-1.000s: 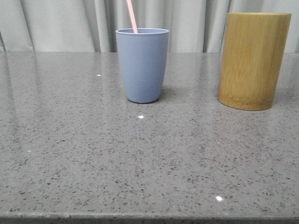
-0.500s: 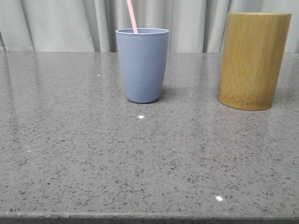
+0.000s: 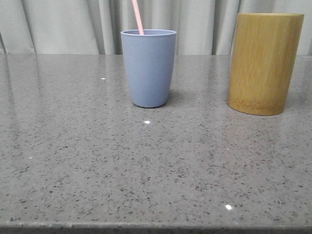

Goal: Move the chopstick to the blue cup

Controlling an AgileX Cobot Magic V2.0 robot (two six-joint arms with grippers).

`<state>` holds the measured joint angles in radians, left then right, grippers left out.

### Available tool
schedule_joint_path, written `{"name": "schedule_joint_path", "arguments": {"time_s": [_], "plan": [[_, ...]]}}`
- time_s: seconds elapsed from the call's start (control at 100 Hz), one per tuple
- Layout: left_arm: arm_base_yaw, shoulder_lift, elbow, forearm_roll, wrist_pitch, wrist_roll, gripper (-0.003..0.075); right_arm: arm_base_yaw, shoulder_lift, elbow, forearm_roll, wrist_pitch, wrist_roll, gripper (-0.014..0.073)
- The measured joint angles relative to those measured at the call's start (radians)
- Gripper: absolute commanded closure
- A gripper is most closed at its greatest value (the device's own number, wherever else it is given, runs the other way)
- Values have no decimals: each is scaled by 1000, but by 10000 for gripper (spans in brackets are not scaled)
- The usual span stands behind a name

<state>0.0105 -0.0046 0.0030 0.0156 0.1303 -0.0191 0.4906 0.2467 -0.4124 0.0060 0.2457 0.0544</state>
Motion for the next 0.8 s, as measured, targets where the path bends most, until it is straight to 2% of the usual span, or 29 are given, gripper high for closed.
{"name": "schedule_joint_path", "arguments": {"time_s": [0.27, 0.58, 0.8], "plan": [[0, 0, 0, 0, 0, 0, 739, -19, 0, 49, 0, -17, 0, 654], [0, 0, 0, 0, 0, 0, 739, -229, -14, 221, 0, -115, 0, 654], [0, 0, 0, 0, 0, 0, 739, -336, -146, 379, 0, -171, 0, 654]]}}
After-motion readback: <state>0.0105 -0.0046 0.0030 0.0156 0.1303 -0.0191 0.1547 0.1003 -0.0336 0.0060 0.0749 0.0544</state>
